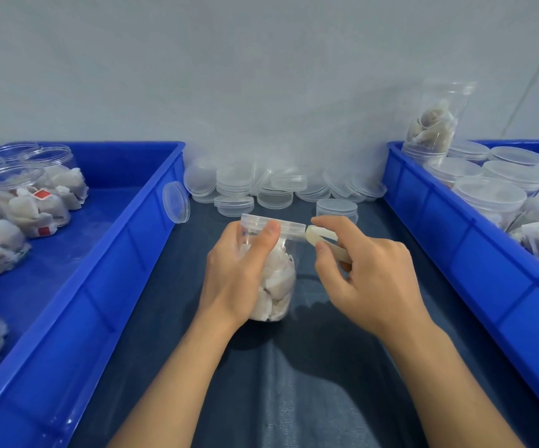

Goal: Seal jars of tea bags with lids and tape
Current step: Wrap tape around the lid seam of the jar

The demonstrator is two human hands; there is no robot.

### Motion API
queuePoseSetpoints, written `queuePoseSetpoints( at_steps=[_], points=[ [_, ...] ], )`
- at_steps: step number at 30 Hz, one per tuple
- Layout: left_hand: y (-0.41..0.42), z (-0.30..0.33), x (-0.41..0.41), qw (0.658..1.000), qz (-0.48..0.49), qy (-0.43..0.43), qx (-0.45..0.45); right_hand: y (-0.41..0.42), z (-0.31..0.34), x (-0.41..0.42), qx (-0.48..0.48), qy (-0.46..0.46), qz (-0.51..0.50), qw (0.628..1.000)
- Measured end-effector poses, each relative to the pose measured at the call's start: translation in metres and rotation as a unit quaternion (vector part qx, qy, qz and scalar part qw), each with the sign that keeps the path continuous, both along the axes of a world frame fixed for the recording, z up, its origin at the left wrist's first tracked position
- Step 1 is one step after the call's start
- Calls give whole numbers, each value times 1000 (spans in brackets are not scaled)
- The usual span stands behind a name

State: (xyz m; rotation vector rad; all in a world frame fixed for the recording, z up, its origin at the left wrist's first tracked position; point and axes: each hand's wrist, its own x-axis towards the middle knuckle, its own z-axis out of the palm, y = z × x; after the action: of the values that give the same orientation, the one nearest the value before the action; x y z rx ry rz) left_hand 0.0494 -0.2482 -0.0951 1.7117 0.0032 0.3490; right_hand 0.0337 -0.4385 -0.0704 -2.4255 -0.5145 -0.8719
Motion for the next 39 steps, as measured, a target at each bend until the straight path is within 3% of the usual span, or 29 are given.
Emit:
queuePoseSetpoints(
  at_steps=[7,19,25,28,31,33,35,37,39],
  points=[
    [-1,-2,0,999,-38,2,-29,-1,-2,5,7,45,-48,998],
    [0,-1,0,988,-108,3,-113,-2,-2,7,-10,110,-11,994],
    [4,-3,1,957,-190,54,-212,-1,0,5,-3,138,21,990],
    [3,-2,3,973,-157,65,-155,1,-2,4,3,130,27,991],
    [5,-1,3,1000,-16,22,-10,2,-5,4,10,118,22,993],
    [4,0,-2,989,118,-60,67,3,-5,4,12,117,10,993],
    [-1,3,-9,956,200,-166,136,5,-5,4,13,126,-1,992],
    [-9,4,-16,930,208,-222,208,4,-5,4,16,134,-4,991],
    [-15,5,-21,937,164,-204,231,2,-5,4,15,128,-7,992]
  ],
)
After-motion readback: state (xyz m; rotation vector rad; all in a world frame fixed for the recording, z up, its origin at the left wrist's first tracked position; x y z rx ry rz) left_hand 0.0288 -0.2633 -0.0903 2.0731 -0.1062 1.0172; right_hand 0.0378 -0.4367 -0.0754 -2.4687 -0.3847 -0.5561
